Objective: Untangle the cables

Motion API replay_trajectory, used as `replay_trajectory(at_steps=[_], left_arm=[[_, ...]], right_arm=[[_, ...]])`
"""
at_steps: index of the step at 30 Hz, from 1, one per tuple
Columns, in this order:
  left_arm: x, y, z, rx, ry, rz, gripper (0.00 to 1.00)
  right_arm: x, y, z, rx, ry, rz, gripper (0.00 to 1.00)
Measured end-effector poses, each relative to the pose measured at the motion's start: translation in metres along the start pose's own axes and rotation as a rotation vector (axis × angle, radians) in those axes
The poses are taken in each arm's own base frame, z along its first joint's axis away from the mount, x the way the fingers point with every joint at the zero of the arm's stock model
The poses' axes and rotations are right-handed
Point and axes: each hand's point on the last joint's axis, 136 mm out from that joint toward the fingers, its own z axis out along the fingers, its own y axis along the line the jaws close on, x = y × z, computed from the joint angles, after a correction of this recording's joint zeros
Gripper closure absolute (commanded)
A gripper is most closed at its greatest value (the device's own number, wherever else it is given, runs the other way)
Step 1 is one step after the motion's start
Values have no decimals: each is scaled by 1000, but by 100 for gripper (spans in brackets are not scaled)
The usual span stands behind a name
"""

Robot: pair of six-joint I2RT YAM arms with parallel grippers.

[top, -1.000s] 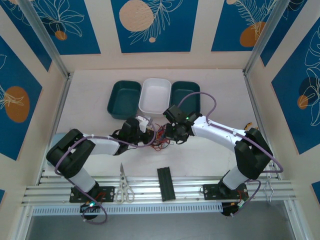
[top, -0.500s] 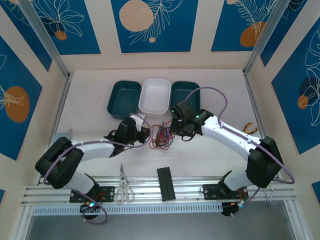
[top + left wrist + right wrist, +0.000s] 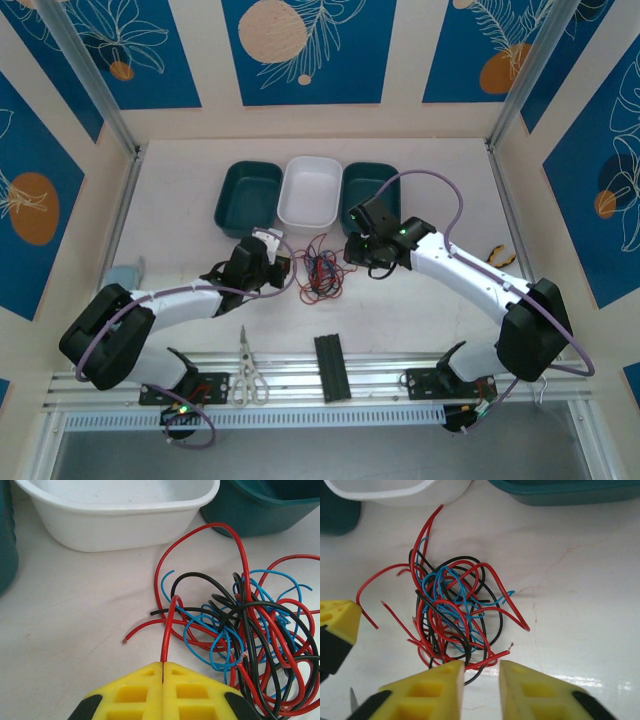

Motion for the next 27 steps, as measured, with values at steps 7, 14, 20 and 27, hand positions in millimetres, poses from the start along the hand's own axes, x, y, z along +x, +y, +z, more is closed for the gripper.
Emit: replay_trajectory(at_steps=[7,14,20,27], left_arm=[[2,-2,1,13,8,0,100],[4,-3,1,21,16,-1,100],[4,-3,1,21,15,-4,100],[4,-3,1,20,15,-5,93]], right_arm=[[-1,-20,15,-17,40,5,67],[0,-27,36,-7,82,-70,63],[3,-30,56,19,129,-121,63],[2,-28,68,15,143,-145,96]])
